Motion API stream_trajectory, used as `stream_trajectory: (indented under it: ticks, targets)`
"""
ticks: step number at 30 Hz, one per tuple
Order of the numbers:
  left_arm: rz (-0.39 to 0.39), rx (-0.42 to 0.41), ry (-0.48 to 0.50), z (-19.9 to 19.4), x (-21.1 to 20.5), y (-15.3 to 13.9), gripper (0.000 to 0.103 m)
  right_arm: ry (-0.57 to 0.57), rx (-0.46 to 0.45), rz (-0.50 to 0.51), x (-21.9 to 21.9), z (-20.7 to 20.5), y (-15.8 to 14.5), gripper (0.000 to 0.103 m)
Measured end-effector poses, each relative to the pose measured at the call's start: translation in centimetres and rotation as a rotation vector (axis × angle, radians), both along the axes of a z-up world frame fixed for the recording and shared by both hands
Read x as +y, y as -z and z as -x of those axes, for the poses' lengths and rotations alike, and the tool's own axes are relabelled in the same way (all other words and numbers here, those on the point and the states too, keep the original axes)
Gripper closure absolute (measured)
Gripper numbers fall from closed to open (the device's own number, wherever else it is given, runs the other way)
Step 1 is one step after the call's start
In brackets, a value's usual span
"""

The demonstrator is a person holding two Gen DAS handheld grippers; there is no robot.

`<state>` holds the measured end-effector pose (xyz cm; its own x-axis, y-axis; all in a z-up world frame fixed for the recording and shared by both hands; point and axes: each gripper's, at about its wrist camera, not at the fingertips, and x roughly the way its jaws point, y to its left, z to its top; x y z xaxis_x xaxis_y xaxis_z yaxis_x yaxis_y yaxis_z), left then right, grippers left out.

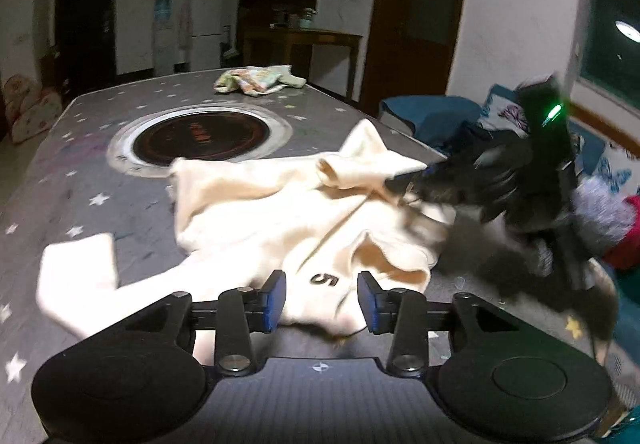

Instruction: Fold clothes

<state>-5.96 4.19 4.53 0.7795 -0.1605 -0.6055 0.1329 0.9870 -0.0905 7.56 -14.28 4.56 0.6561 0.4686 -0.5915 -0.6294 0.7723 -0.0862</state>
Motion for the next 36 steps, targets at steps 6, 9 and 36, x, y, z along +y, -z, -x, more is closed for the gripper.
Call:
stream_trajectory:
  ticks: [6, 9, 36]
  targets:
    - [-0.032, 0.03, 0.029, -1.1, -0.7, 1.5, 0.068, 0.18, -0.132, -0.035, -5.5, 0.4, -3.5, 0.098]
    - [-0.029, 0.043, 0.024, -1.3, -0.6, 1.9, 0.085, 0.307, -0.188, -0.043, -8.3, 0.3, -4.9, 0.097]
    - [0.122, 0.18, 0.265, 6.1, 1.4, -0.3, 0.092, -0.504, 0.197, 0.122, -0.2, 10.6, -1.5, 0.063]
